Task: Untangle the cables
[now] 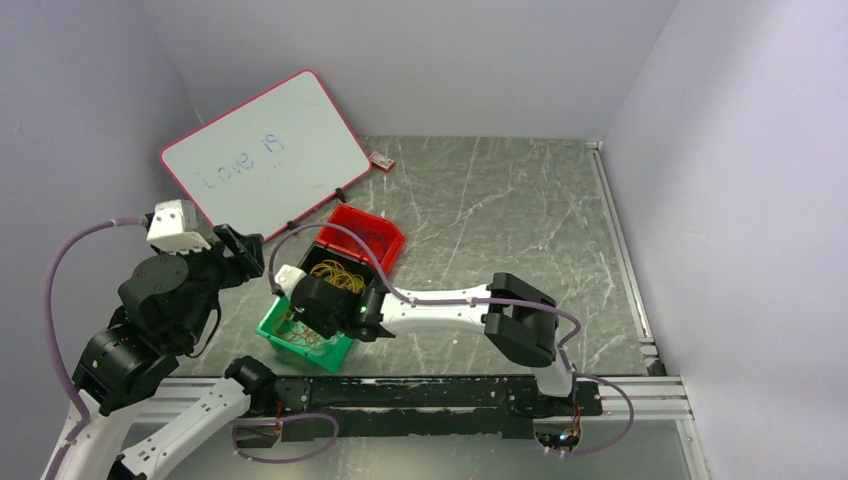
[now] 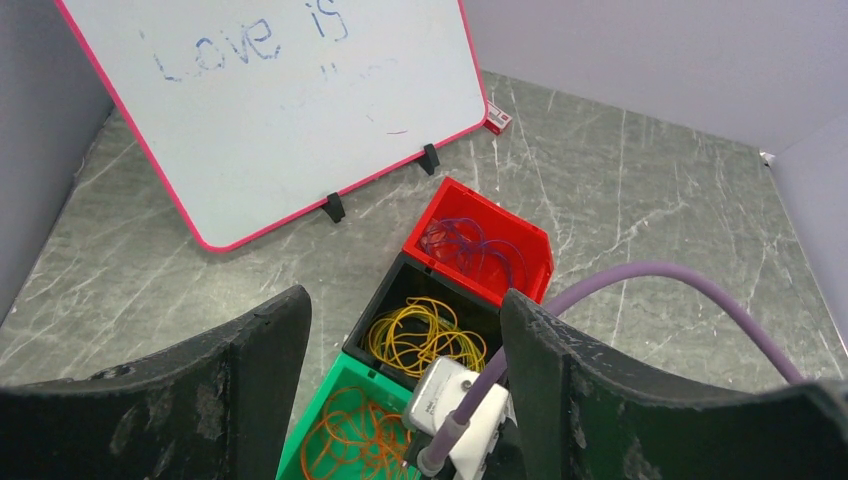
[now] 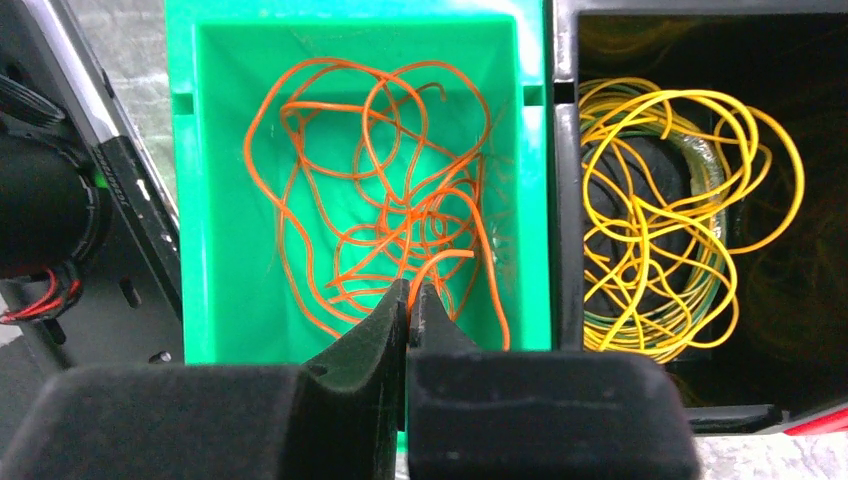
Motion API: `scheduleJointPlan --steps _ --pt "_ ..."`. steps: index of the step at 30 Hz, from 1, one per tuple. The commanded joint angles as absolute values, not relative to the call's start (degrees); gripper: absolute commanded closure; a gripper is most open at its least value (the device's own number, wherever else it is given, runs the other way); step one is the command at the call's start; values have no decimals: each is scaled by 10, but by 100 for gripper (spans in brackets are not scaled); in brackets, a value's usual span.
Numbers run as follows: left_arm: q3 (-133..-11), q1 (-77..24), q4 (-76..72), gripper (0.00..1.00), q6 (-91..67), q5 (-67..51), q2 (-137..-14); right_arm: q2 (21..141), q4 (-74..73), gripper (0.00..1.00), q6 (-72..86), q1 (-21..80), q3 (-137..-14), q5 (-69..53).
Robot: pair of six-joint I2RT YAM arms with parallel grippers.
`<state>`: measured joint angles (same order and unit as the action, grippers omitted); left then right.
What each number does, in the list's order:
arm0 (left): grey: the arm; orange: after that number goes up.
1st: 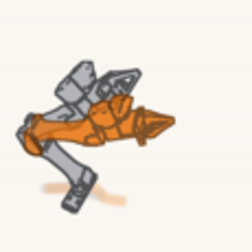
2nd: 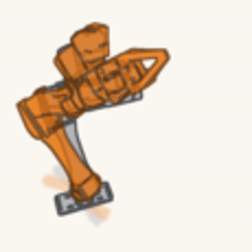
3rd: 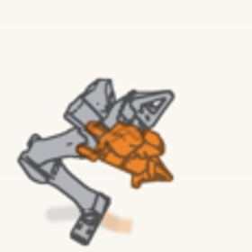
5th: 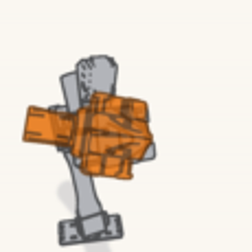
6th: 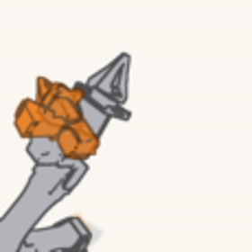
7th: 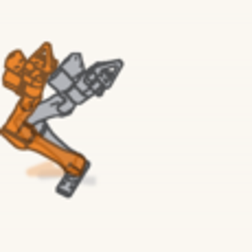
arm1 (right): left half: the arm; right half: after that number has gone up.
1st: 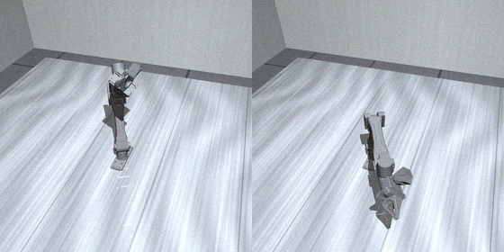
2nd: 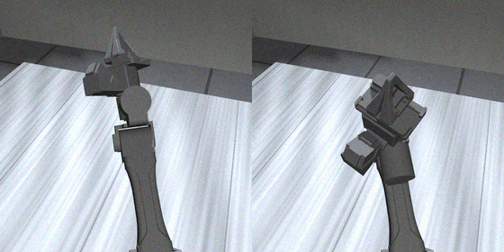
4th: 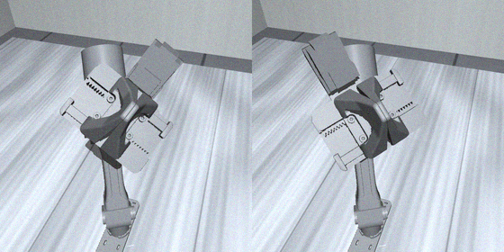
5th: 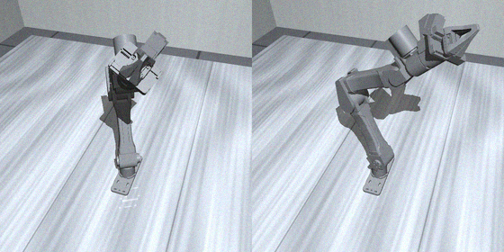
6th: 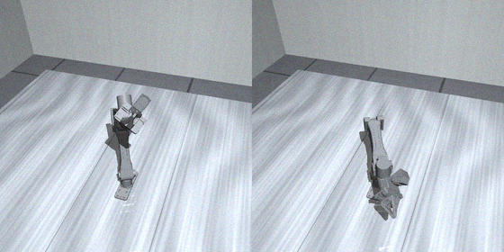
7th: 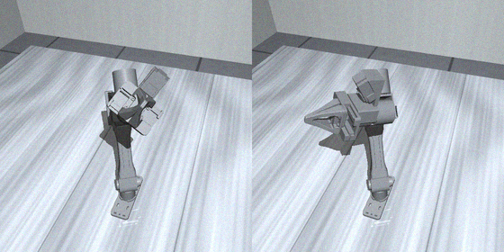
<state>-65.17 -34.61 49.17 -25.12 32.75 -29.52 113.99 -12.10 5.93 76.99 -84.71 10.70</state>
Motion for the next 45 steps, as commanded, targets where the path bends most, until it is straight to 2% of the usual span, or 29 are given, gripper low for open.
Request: scheduleJointPlan --steps 1,9,12,18,28,37,45 --pt "-646 -349 489 26 -252 319 -298 1169 -132 100 46 777 -864 110" --pt "-645 -348 492 26 -255 321 -296 1198 -149 100 33 780 -868 89" --pt "-644 -348 490 26 -255 319 -297 1199 -152 96 34 780 -869 88" --pt "-642 -348 488 26 -255 317 -297 1161 -142 72 43 780 -865 87" --pt "-640 -348 488 24 -255 323 -293 1086 -169 56 48 776 -862 64" --pt "-629 -349 475 24 -249 285 -308 1071 -189 54 101 732 -876 32" --pt "-624 -348 466 24 -247 273 -316 1113 -228 64 135 708 -920 4"
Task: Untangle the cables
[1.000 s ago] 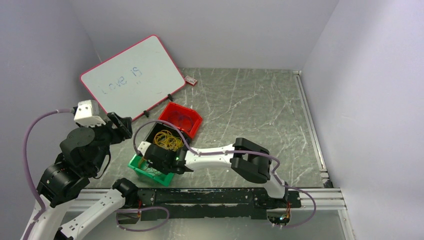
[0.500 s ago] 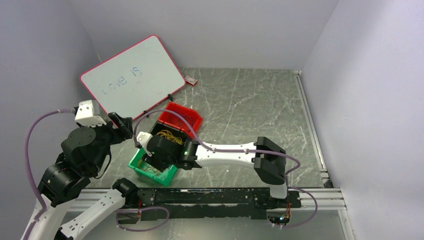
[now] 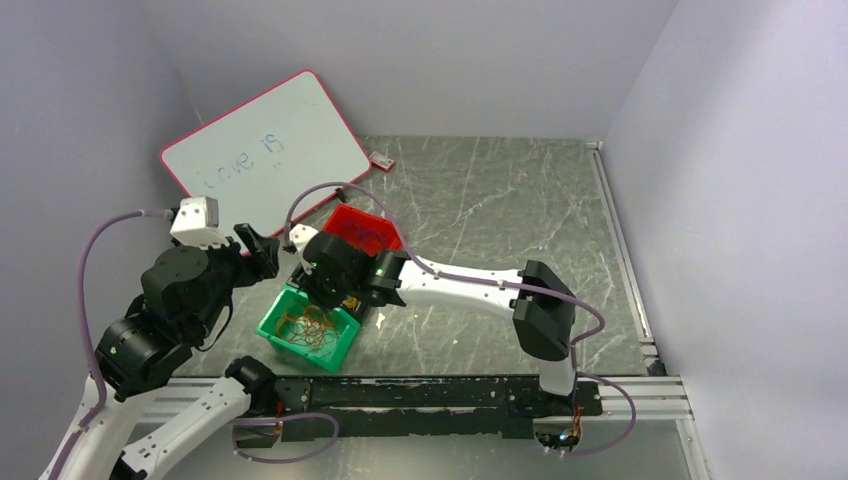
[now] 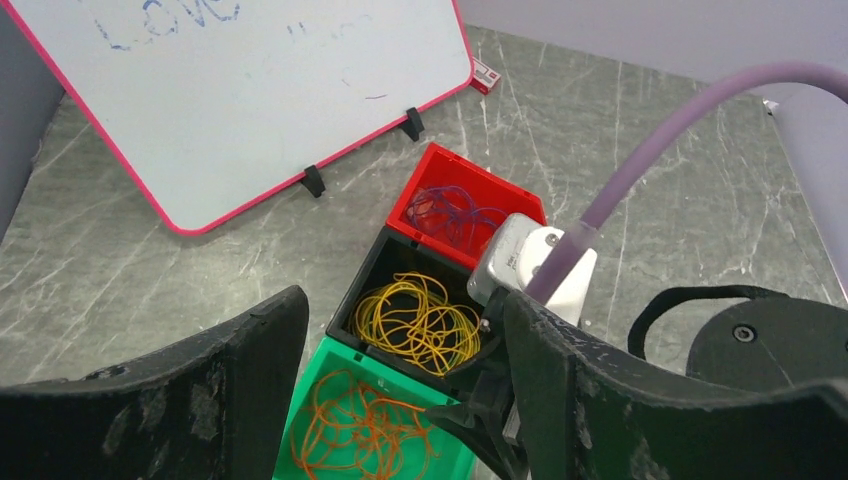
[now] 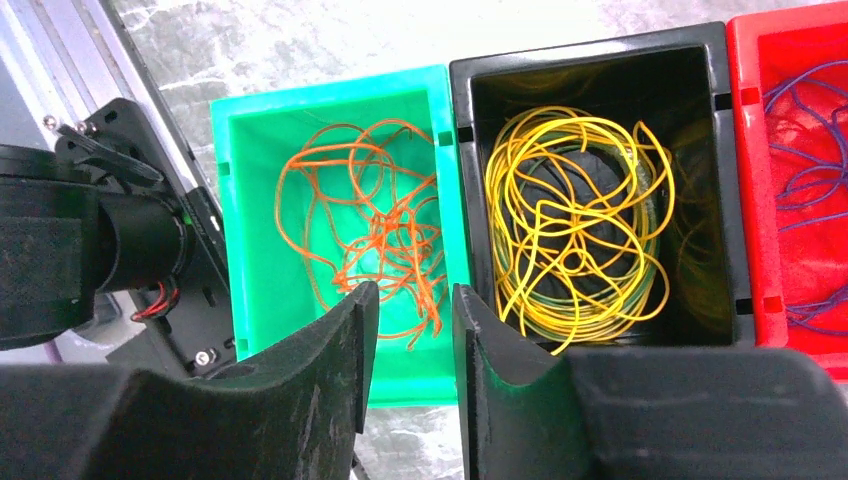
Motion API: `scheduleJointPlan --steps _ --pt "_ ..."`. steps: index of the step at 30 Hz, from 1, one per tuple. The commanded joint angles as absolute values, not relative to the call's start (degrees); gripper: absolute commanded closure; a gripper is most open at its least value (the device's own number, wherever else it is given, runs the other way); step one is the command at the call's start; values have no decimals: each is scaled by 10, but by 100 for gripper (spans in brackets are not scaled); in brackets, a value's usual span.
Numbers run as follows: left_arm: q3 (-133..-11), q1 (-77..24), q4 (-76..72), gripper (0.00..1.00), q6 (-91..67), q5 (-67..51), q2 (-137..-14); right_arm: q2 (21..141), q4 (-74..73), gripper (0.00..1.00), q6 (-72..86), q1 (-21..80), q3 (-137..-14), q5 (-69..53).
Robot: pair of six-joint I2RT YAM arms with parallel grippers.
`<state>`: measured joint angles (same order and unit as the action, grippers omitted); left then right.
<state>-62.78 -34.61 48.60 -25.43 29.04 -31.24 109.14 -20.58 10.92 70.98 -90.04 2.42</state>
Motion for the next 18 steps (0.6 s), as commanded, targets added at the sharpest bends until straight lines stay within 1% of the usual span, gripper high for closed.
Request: scheduleJointPlan --steps 1,5,7,11,15,18 --pt "-624 -349 465 24 -246 271 -317 1116 -229 65 138 706 -920 2" --pt "-624 -349 465 24 -244 265 -322 1114 -226 66 149 702 -912 11" --pt "-622 -348 463 24 -241 257 -325 1097 -210 64 160 699 -893 23" --pt "-616 -349 452 24 -241 247 -330 1010 -140 59 193 677 -809 53" --pt "-607 -349 434 24 -242 242 -330 887 -32 57 202 671 -689 124" --pt "-595 -349 418 24 -245 234 -332 806 8 56 188 670 -626 179"
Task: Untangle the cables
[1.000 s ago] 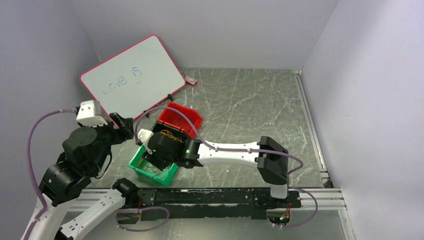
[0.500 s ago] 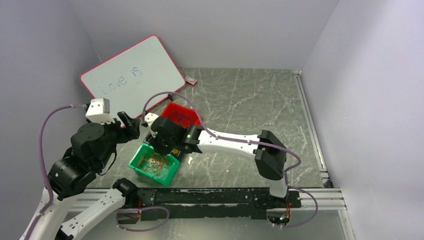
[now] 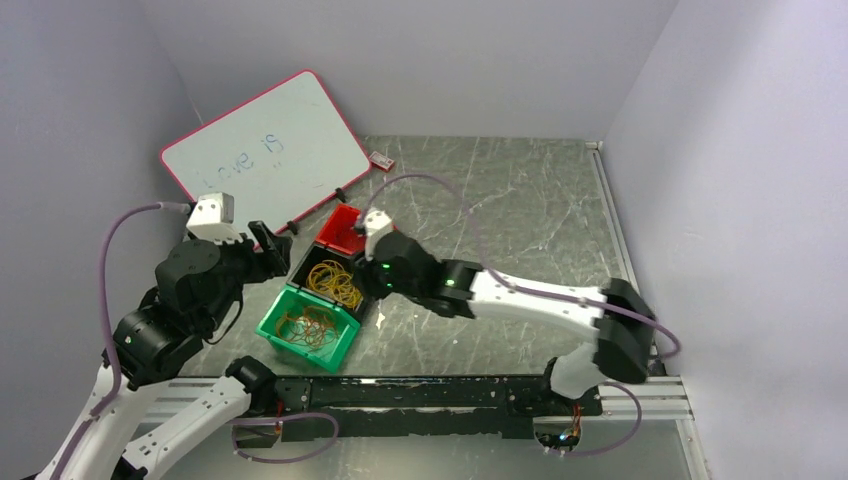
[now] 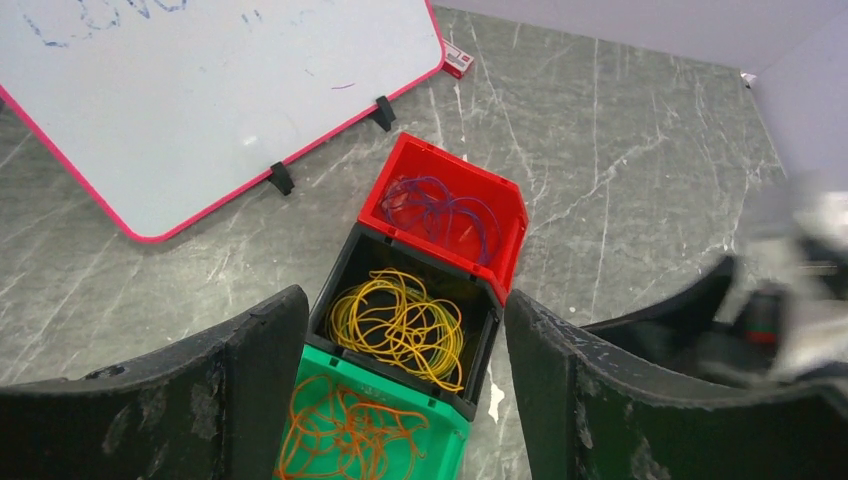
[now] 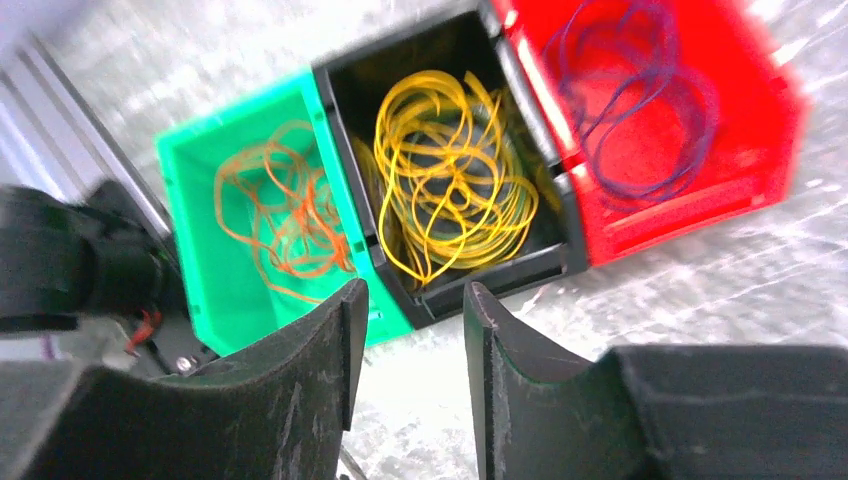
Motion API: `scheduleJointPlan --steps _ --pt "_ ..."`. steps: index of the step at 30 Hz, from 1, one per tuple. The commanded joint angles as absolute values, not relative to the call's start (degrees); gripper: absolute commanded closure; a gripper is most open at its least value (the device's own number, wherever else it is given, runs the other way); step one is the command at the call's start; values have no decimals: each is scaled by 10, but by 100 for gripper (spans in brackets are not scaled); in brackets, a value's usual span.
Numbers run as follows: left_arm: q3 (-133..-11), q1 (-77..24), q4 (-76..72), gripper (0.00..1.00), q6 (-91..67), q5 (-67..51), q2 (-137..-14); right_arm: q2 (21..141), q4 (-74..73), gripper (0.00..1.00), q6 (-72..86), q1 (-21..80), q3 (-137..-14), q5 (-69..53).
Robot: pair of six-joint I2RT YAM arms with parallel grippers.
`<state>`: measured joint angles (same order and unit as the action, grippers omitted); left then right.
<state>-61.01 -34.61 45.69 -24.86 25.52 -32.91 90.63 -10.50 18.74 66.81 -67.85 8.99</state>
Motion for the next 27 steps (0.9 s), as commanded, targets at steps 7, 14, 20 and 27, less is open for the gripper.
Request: scheduleJointPlan --steps 7,14,20,27 --pt "-552 -349 362 23 -264 219 -322 638 6 46 147 671 -526 307" --pt "-510 -349 326 23 -281 202 -326 506 -99 31 126 671 -499 380" --pt "-488 -348 338 20 -284 217 -306 424 -183 16 158 671 -473 417" --pt "-481 -349 374 17 -285 226 -275 371 -275 0 211 671 -453 462"
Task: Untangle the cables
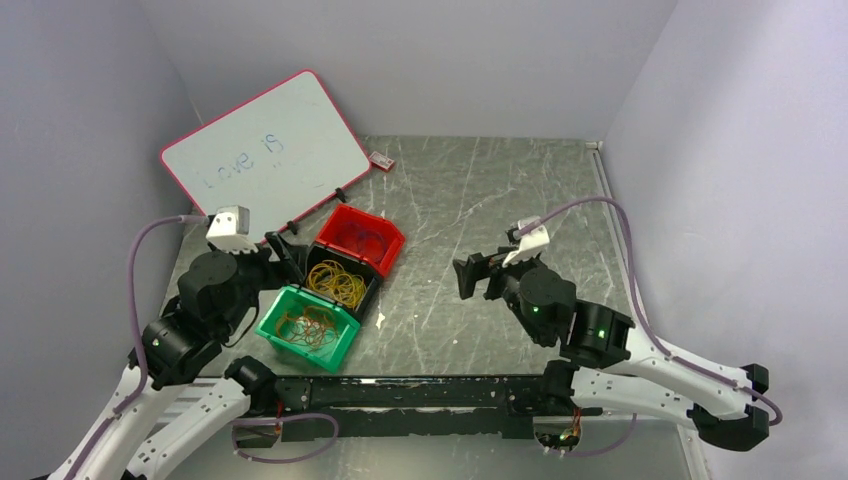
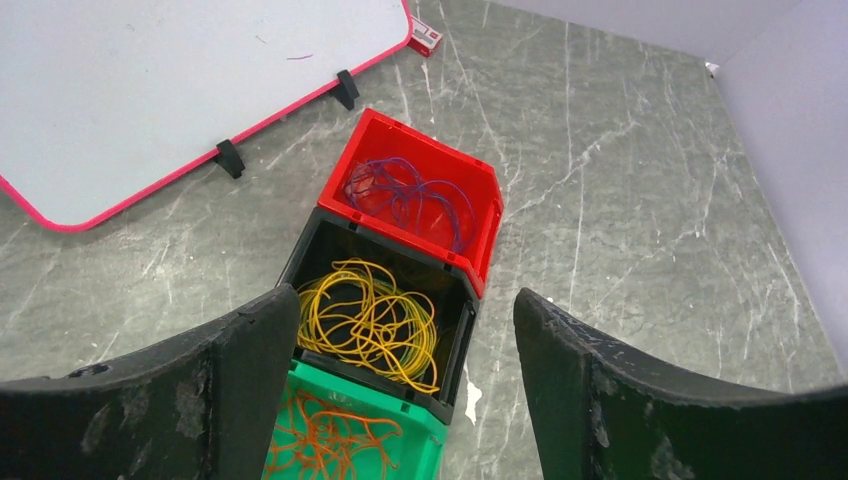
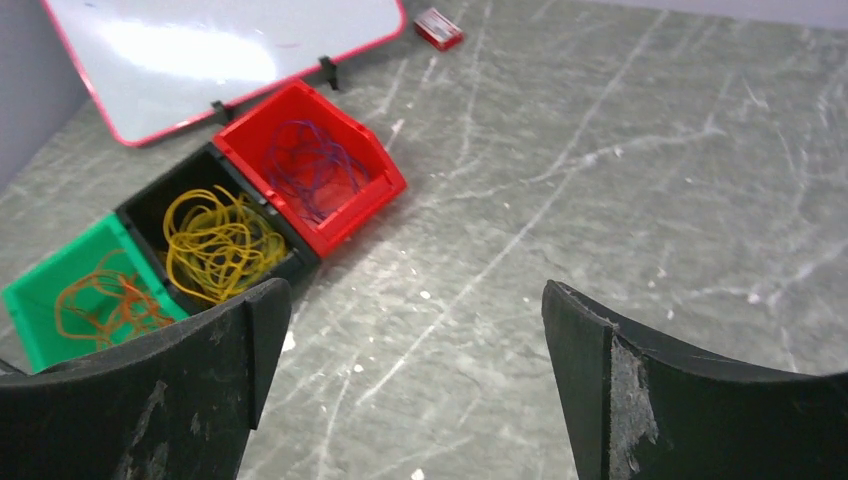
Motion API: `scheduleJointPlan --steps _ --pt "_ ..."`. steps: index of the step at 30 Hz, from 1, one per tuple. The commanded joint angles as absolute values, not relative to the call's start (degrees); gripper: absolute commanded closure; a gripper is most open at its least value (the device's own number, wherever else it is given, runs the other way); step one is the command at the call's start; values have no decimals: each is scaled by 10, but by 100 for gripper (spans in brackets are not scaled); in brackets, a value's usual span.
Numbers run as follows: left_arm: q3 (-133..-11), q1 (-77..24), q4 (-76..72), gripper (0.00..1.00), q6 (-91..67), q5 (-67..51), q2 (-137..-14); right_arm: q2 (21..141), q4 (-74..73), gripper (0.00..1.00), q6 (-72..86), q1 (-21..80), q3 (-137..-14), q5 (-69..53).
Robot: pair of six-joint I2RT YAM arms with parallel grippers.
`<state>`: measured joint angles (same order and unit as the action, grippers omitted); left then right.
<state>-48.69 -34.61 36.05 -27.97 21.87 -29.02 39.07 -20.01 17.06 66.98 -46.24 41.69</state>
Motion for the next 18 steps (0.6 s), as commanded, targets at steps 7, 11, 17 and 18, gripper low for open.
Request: scheduleJointPlan --steps 7,11,17,18 --pt "-465 -348 366 15 -277 202 -266 341 -291 0 216 671 -432 461" --pt "-456 -348 363 12 -283 215 -267 345 -277 0 209 671 -424 457" --pt "-440 -349 352 4 -291 229 -259 379 -287 0 248 671 -429 493" --pt "-440 -349 354 4 -292 231 -260 382 -290 0 255 671 -431 501"
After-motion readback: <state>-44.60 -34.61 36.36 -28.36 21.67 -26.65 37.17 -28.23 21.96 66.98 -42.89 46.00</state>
